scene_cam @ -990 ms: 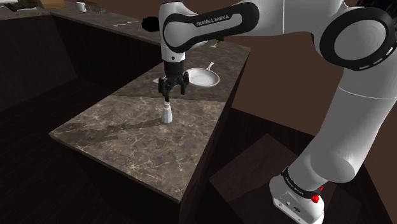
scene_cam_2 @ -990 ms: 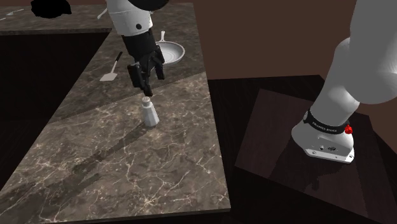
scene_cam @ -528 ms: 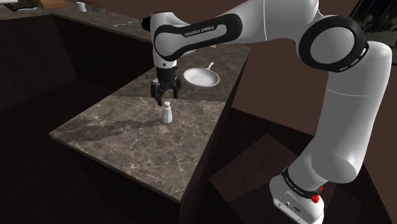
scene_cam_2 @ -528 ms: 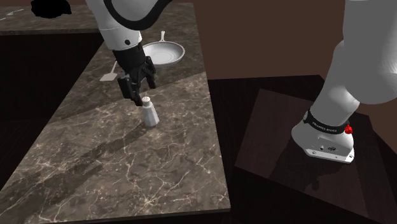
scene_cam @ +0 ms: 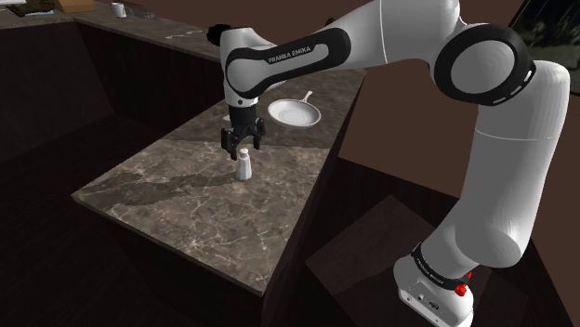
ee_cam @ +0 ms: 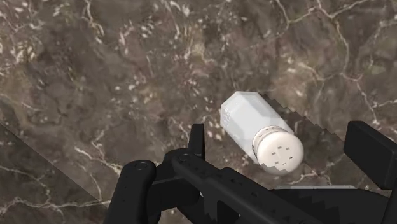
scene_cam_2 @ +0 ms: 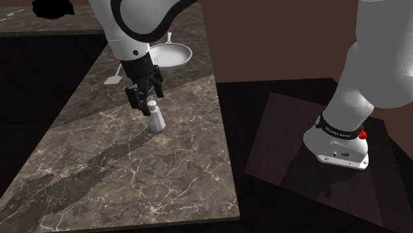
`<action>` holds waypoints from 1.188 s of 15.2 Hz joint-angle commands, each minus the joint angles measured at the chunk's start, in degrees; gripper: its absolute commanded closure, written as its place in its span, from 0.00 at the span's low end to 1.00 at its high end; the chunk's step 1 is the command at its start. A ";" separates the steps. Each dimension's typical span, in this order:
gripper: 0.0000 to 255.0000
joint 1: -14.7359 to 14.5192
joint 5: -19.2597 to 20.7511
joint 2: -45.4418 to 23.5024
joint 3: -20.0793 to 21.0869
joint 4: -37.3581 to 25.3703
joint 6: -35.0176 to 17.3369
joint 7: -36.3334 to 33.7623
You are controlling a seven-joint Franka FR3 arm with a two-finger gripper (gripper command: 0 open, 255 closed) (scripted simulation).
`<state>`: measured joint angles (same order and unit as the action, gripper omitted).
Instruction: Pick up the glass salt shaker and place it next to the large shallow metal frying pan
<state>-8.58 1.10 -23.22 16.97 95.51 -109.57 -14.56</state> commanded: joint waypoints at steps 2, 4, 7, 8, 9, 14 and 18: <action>0.00 0.00 0.00 0.00 0.00 0.01 -0.02 0.00; 1.00 0.00 0.00 0.00 0.00 0.01 -0.01 0.00; 1.00 0.01 0.00 -0.01 -0.01 -0.01 -0.01 0.02; 1.00 0.03 0.01 -0.02 -0.02 -0.01 -0.01 0.05; 1.00 0.04 0.02 -0.05 -0.03 0.01 -0.07 0.06; 1.00 0.04 -0.14 0.54 0.08 -0.77 1.29 0.00; 1.00 0.09 -0.39 1.47 0.20 -2.58 3.98 -0.03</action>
<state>-8.53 0.79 -22.04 17.15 93.31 -106.25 -14.61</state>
